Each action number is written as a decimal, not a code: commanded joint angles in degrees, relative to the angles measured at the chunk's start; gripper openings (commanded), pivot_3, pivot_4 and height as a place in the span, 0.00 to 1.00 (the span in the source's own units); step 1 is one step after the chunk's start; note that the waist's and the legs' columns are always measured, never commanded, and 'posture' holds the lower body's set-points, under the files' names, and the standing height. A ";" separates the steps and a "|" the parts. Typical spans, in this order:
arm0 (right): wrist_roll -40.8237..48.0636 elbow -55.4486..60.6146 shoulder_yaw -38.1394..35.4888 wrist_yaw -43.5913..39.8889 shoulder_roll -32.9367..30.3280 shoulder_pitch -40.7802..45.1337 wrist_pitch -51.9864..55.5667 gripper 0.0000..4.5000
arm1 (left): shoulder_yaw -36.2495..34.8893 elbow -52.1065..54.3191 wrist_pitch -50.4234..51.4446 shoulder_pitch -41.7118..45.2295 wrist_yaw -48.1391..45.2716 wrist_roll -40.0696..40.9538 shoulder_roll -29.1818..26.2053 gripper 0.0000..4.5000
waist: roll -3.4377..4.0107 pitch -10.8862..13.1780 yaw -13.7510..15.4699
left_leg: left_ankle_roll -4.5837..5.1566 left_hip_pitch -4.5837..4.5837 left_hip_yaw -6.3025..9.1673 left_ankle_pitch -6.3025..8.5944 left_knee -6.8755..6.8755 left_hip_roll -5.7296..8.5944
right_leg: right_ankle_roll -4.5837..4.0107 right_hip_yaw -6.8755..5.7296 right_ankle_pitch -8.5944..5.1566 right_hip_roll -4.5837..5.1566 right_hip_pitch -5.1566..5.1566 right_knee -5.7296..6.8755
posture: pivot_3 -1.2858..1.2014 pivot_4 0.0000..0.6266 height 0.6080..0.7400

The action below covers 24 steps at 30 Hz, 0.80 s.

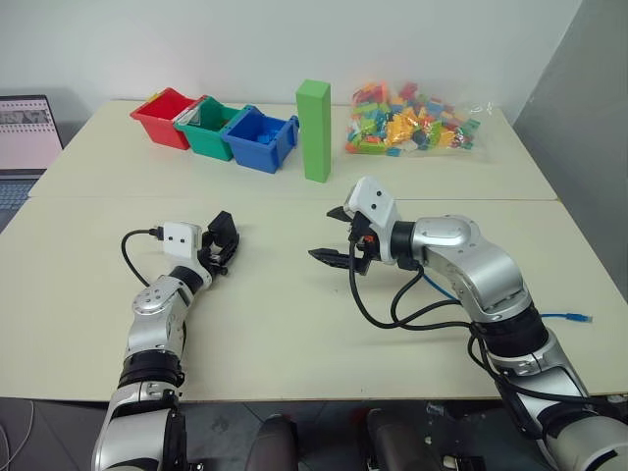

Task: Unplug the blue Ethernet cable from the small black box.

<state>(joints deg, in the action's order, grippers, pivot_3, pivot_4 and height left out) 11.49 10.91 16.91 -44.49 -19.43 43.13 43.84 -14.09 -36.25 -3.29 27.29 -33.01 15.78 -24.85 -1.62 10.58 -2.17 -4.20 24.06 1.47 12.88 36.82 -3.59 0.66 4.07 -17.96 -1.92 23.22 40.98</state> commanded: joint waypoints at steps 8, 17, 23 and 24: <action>0.97 4.01 -1.32 1.77 -1.49 -2.76 -0.25 0.94 | -1.57 20.66 12.23 -13.08 1.84 1.29 -4.12 0.99 | -0.01 -0.01 -0.75 | 0.00 -0.01 0.01 0.00 -0.02 -0.03 | 0.00 0.03 0.00 0.00 0.00 0.00 | 0.52 0.24 1.00; 4.00 7.77 -9.39 -0.94 -9.80 -12.26 -4.54 0.94 | -5.70 43.99 23.12 -28.35 -3.22 3.29 -15.92 0.99 | 0.00 0.00 -0.97 | -0.01 -0.04 0.00 0.00 -0.07 -0.03 | 0.03 0.05 -0.02 0.04 0.00 -0.03 | 0.52 0.24 1.00; 12.17 8.25 -17.24 -10.61 -19.51 -15.21 -3.04 0.94 | -12.96 45.14 27.34 -29.53 -9.78 7.32 -24.21 0.99 | -0.02 0.03 -0.83 | 0.00 -0.10 -0.03 0.01 -0.10 -0.03 | 0.31 0.05 -0.19 0.03 -0.02 -0.05 | 0.52 0.24 1.00; 13.24 7.81 -18.53 -11.49 -20.77 -15.13 -2.71 0.94 | -13.88 45.01 29.01 -29.18 -11.26 8.43 -25.92 0.99 | -0.02 0.04 -0.86 | 0.00 -0.10 -0.02 0.01 -0.10 -0.04 | 0.31 0.05 -0.19 0.02 -0.01 -0.05 | 0.52 0.24 1.00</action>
<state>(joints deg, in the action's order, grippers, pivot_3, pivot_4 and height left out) 21.27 17.36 3.27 -53.21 -37.99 27.37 40.91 -23.54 7.21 23.42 -3.00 -41.36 21.48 -47.47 -1.64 10.62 -3.03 -4.20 23.97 1.46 12.89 36.72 -3.63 0.97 4.11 -18.15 -1.92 23.21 40.92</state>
